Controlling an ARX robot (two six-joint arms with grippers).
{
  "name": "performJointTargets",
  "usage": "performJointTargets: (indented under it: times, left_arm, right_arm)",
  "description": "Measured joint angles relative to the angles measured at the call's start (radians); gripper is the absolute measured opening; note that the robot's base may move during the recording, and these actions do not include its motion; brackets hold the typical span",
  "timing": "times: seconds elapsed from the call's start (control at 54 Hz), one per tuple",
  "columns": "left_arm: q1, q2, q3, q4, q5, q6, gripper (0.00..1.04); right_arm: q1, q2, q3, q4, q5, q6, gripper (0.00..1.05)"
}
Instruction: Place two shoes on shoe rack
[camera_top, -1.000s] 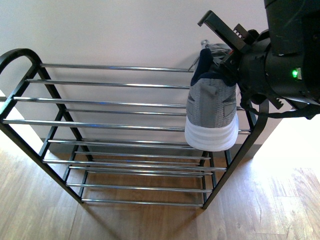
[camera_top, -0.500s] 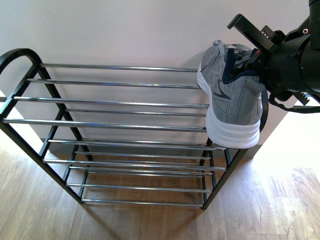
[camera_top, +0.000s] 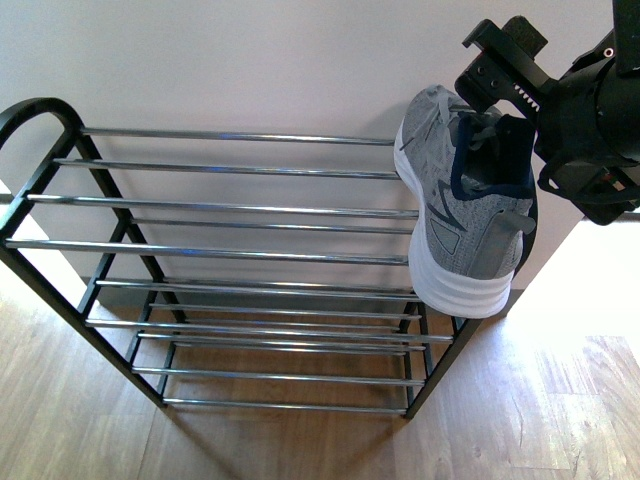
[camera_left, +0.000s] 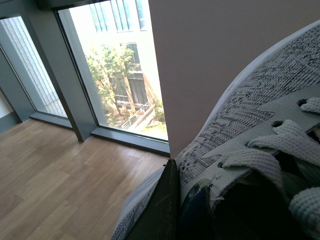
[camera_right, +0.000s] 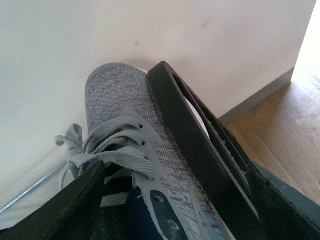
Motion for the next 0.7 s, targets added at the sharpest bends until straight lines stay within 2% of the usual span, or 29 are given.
performJointTargets:
  times: [0.074,0.222,0.37,0.444,0.537,0.63,0.704]
  left_arm:
    - [0.000,0.000,0.000,0.000,0.000,0.000,0.02]
    - [0.000,0.000,0.000,0.000,0.000,0.000,0.02]
    - [0.000,0.000,0.000,0.000,0.000,0.000,0.02]
    - [0.000,0.000,0.000,0.000,0.000,0.000,0.02]
    - [0.000,0.000,0.000,0.000,-0.001,0.000,0.02]
    - [0.000,0.000,0.000,0.000,0.000,0.000,0.02]
    - [0.000,0.000,0.000,0.000,0.000,0.000,0.02]
  right_arm:
    - [-0.017,-0.029,0.003,-0.046,-0.027,-0.012,0.97]
    - [-0.061,-0.158,0.019,-0.097,-0.053,-0.112,0.96]
    - [-0.123,-0.300,0.039,-0.189,-0.124,-0.177,0.96]
    - [-0.167,-0.389,0.013,-0.156,-0.118,-0.286,0.96]
    - [-0.243,-0.554,-0.087,-0.115,-0.124,-0.496,0.96]
    - [-0.357,-0.690,-0.191,-0.057,-0.150,-0.682,0.96]
    - [-0.437,-0.755,-0.251,-0.048,-0.178,-0.750,0.96]
